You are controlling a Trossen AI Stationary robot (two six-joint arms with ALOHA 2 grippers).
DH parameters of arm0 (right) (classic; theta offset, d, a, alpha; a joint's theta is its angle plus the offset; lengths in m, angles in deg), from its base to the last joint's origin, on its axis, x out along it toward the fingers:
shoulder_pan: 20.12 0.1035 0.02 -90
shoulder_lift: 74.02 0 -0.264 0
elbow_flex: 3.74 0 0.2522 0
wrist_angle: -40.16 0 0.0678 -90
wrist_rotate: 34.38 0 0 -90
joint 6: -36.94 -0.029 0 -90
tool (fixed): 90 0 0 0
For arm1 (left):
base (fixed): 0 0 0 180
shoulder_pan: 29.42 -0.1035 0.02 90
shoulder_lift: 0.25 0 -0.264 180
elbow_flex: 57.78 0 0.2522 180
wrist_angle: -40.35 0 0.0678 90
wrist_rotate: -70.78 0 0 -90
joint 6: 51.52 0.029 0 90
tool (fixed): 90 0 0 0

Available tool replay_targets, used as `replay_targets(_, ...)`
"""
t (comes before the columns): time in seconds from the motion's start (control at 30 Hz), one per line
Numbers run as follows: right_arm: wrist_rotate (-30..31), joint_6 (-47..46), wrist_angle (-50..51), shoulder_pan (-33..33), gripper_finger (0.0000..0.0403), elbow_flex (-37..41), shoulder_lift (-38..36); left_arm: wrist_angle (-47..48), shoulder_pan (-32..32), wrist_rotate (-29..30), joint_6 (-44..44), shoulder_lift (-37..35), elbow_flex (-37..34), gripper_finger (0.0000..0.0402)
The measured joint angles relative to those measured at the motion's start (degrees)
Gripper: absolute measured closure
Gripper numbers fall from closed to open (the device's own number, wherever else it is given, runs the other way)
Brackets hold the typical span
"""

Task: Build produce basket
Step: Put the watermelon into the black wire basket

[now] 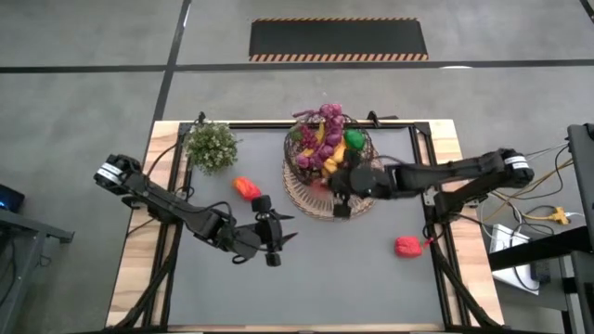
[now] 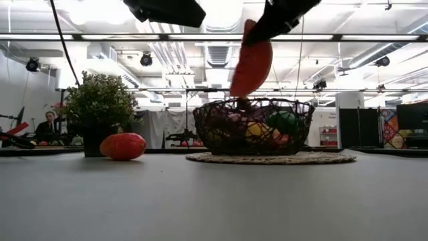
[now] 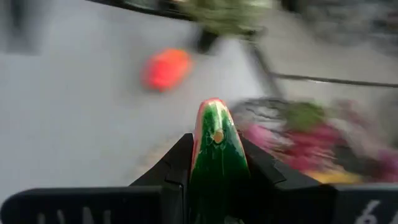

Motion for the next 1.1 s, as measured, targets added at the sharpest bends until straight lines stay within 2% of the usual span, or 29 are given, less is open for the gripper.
replay_targets(0.03, 1.9, 0.3, 2.9, -1.1, 0.0325, -1.6, 0.1, 0.5, 0.0, 0.0, 0.3, 0.0, 0.0, 0.021)
replay_targets(0.17, 2.0, -1.2, 12.8, -7.6, 0.0325, -6.6, 0.5, 1.6, 0.2, 0.2, 1.0, 0.0, 0.0, 0.021)
replay_targets(0.43, -16.6, -4.8, 18.9, -19.5, 0.0325, -7.5, 0.6, 4.5, 1.6, 0.3, 1.0, -2.6, -0.2, 0.021)
replay_targets(0.57, -21.4, -4.8, 20.2, -24.0, 0.0324, -5.1, 1.9, 4.4, 2.6, 0.5, 0.9, -3.6, -1.1, 0.021)
replay_targets(0.83, -23.7, -3.7, 19.1, -25.8, 0.032, -2.0, 2.9, 4.4, 2.9, 2.1, -0.6, -4.5, -3.3, 0.021)
replay_targets(1.1, -28.4, -4.5, 12.8, -25.8, 0.0319, -0.2, 4.0, 4.4, 2.9, 3.2, -1.1, -4.9, -3.7, 0.021)
